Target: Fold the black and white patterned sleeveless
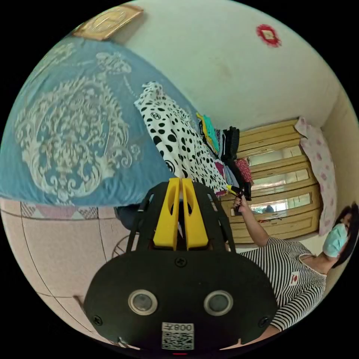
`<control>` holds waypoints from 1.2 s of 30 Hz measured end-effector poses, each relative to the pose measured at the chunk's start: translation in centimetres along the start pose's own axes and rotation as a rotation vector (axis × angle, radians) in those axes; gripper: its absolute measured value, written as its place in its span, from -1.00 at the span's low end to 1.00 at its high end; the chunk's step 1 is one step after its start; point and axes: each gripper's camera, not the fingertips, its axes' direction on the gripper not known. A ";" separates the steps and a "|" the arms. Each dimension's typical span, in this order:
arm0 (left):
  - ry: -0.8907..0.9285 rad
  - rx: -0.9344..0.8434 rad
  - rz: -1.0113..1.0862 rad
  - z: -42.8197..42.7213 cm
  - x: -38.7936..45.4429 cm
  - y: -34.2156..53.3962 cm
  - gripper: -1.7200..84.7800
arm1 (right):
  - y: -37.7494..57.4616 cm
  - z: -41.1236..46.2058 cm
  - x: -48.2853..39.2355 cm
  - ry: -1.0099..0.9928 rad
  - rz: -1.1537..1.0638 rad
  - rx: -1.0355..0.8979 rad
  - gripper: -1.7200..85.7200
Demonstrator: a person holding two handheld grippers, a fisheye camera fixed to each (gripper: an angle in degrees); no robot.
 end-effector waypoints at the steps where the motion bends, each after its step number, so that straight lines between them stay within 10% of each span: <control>1: 0.017 -0.027 -0.077 2.3 -2.2 1.6 -0.94 | 2.0 3.1 2.6 0.003 0.079 -0.049 -0.95; 36: -0.077 0.131 -0.255 16.8 -0.2 -4.4 -0.91 | 23.1 25.8 6.9 0.049 0.430 0.056 -0.95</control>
